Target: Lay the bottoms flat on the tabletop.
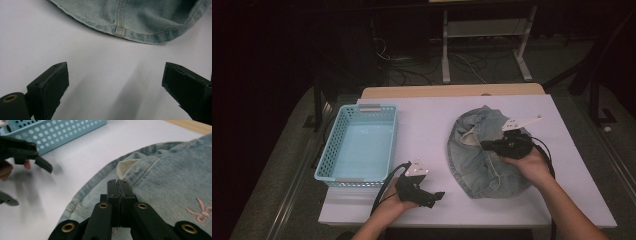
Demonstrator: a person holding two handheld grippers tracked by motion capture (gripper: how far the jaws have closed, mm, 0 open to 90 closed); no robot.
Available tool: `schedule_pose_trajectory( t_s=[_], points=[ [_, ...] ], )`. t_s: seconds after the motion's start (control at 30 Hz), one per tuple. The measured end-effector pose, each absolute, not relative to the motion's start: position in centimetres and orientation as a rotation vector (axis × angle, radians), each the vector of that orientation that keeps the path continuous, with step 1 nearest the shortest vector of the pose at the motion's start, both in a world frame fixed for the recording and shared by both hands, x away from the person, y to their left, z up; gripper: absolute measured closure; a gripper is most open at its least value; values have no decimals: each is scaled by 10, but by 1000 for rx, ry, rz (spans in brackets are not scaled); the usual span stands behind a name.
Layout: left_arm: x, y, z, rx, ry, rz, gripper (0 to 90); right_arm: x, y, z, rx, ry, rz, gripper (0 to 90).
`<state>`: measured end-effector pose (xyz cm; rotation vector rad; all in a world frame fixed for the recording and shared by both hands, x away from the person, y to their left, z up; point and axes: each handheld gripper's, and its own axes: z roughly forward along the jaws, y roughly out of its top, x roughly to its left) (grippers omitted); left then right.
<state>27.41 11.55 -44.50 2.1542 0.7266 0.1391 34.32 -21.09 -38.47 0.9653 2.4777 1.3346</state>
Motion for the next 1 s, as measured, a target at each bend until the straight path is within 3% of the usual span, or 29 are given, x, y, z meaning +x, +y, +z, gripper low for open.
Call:
schedule_pose_trajectory(
  t_s=[1.0],
  points=[
    [274, 113, -446, 2159, 722, 132, 68, 294, -220, -406, 894, 2612, 1297, 862]
  ],
)
